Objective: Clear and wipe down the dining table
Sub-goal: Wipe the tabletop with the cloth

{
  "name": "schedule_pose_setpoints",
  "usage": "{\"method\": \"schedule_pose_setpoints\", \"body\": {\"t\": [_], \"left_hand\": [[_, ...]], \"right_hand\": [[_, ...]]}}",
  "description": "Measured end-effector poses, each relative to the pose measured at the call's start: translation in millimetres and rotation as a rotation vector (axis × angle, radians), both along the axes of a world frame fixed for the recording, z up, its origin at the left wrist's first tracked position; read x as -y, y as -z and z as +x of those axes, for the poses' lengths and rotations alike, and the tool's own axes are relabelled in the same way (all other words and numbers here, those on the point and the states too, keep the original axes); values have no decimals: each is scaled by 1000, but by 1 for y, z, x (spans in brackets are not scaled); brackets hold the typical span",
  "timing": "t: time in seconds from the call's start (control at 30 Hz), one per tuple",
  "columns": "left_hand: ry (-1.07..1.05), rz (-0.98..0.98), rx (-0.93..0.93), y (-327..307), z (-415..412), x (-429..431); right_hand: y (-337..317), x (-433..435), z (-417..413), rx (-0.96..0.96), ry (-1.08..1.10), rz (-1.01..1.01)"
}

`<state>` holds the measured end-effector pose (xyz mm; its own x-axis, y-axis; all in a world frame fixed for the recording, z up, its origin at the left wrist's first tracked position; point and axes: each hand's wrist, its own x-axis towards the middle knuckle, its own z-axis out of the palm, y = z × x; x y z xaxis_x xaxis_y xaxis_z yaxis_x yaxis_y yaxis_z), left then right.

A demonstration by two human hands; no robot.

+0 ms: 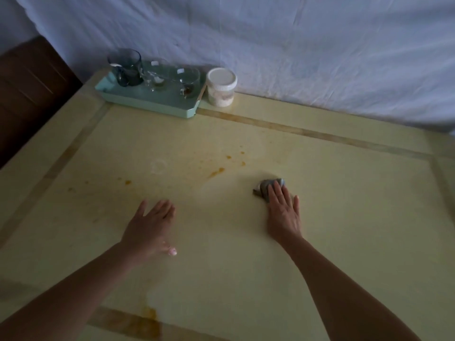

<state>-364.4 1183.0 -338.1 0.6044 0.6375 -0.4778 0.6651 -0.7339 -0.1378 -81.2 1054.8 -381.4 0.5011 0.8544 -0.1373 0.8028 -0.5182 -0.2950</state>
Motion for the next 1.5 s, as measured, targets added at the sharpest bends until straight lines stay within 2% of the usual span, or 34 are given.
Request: {"method": "schedule_pose_setpoints", "body": {"t": [0.17, 0.33, 0.43, 0.63, 0.73, 0.8, 0.97, 1.03, 1.1, 1.2, 1.37, 1.43, 1.5], "left_hand": [[41, 21, -84, -10, 13, -5], [-78, 201, 331, -15, 56, -49], [-234, 99, 315, -21, 97, -79], [-346, -6, 182, -9, 135, -147], [-364, -43, 179, 3, 134, -152], [-363, -58, 192, 8, 135, -150], [-365, -54, 163, -9, 146, -148], [-331, -33, 86, -15, 150, -150], [-297, -4, 0, -17, 154, -151], [-348, -8, -6, -17, 156, -154], [-263, -43, -97, -8, 145, -160], [-280, -66, -75, -6, 141, -159], [-288, -63, -32, -4, 140, -158]], "right_hand": [[0, -4, 13, 10, -44, -12], [-1, -21, 57, 29, -82, -6], [-2, -21, 92, 36, -11, -13], [3, -29, 180, 41, 318, -23], [4, -69, 184, 34, 413, -14], [5, -106, 161, 67, 270, 58], [5, -152, 35, -12, -428, 30], [5, -151, 23, -2, -592, 71], [7, -150, 56, 61, -652, 63], [2, -139, 138, 44, -340, 22], [-2, -101, 251, 28, 250, -15], [-1, -117, 262, 28, 365, -14], [-2, -150, 255, 23, 375, -24]]}}
